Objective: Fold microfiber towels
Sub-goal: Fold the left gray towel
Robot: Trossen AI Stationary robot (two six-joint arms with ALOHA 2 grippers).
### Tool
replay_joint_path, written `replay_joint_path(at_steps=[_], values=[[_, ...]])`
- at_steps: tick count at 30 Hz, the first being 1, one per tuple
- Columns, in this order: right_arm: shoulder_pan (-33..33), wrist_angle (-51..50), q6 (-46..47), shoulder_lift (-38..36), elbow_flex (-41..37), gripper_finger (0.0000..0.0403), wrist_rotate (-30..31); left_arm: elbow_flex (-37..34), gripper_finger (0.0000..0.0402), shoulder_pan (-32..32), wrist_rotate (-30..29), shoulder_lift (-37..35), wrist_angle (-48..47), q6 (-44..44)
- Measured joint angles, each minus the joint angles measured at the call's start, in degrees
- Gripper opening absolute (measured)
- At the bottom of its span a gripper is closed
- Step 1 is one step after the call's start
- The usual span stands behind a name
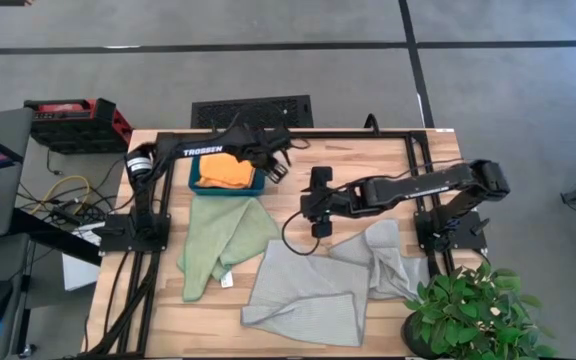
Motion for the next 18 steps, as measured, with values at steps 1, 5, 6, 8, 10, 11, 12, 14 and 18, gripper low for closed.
replay_joint_path(at_steps=[1, 5, 6, 8, 10, 11, 12, 14, 18], values=[[0.15, 0.03, 1.04, -0.81, 0.0, 0.0228, 0.0, 0.05, 0.0125, -0.6, 0.74, 0.0, 1.48, 1.73], [0.77, -0.46, 4.35, -2.95, 0.0, 0.0228, -0.06, -1.16, 0.0125, -2.07, 3.15, 0.0, 5.45, 5.99], [1.03, -0.84, 4.95, -3.3, 0.0, 0.0228, -0.09, -1.73, 0.0125, -2.37, 3.17, 0.0, 5.63, 6.54], [1.56, -1.15, 5.72, -3.59, 0.0, 0.0228, -0.13, -3.23, 0.0125, -2.7, 1.65, 0.02, 6.99, 7.02], [2.25, -1.34, 5.92, -3.58, 0.0, 0.0228, -0.22, -5.04, 0.0126, -2.81, -0.28, 0.02, 8.41, 6.98], [2.62, -1.42, 5.87, -3.56, 0.0, 0.0228, -0.24, -5.84, 0.0126, -2.78, -0.68, 0.04, 8.52, 6.69], [3.03, -1.32, 5.86, -3.56, 0.0, 0.0228, -0.24, -6.42, 0.0126, -2.75, -0.83, 0.07, 8.5, 6.5], [3.7, -1.28, 5.84, -3.56, 0.0, 0.0228, -0.22, -7.96, 0.0126, -2.7, -1.28, 0.07, 10.18, 6.18], [4.57, -1.27, 5.78, -3.56, 0.0, 0.0228, -0.22, -11.32, 0.0126, -2.96, -1.12, 0.11, 15.51, 5.74]])
